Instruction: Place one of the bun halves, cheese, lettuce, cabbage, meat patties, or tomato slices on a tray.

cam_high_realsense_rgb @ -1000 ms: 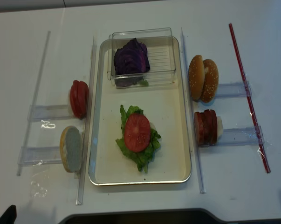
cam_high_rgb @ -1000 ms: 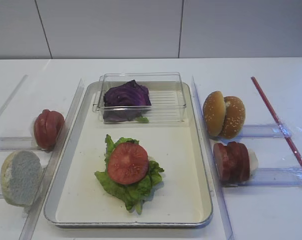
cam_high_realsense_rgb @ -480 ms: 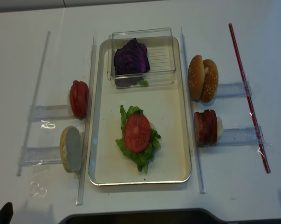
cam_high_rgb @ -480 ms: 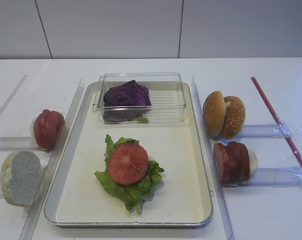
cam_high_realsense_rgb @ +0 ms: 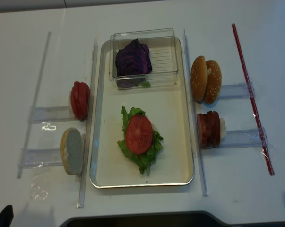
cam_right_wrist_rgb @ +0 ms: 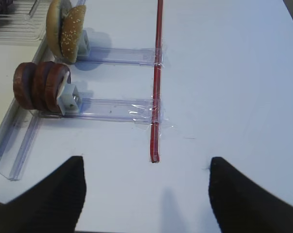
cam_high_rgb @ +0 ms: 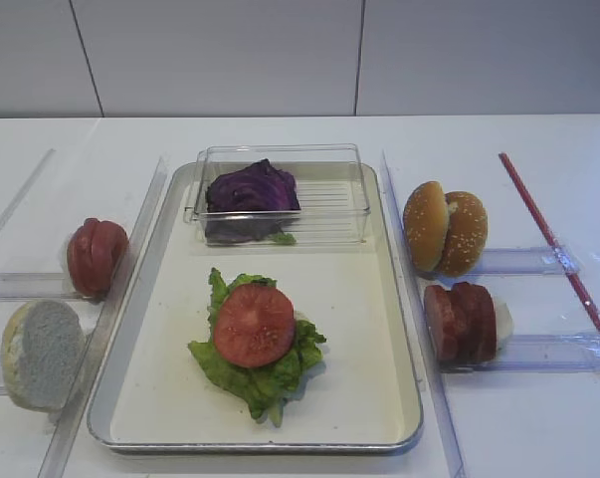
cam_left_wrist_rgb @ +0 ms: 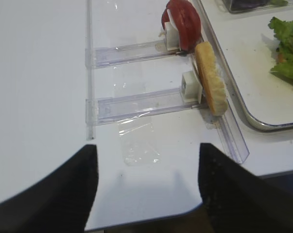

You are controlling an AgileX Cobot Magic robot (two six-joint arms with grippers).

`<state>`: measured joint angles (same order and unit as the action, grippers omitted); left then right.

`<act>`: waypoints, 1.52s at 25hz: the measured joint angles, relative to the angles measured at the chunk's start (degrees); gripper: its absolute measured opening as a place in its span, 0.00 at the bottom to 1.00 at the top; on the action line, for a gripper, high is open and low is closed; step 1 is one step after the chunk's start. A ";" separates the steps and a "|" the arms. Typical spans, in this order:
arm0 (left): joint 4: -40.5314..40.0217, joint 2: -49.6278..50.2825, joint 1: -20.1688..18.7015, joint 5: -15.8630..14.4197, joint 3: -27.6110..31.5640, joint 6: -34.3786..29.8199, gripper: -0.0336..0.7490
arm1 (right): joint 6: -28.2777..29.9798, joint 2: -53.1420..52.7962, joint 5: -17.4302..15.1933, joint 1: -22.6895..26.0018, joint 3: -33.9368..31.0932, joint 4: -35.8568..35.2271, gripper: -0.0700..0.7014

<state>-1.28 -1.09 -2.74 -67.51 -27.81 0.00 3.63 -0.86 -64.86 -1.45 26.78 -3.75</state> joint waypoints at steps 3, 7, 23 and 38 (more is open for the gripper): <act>0.00 0.00 0.00 0.00 0.00 0.00 0.62 | 0.00 0.00 0.00 0.00 0.00 0.00 0.82; 0.00 0.00 0.00 0.00 0.00 0.00 0.62 | 0.00 0.00 0.00 0.00 0.00 0.00 0.82; 0.00 0.00 0.00 0.00 0.00 2.69 0.86 | 0.22 0.00 0.00 0.00 0.00 0.00 0.82; 0.21 0.00 0.00 0.00 0.00 2.93 0.89 | 0.22 0.00 0.00 0.00 0.00 0.00 0.82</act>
<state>-1.07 -1.09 -2.74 -67.51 -27.81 2.93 3.85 -0.86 -64.86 -1.45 26.78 -3.75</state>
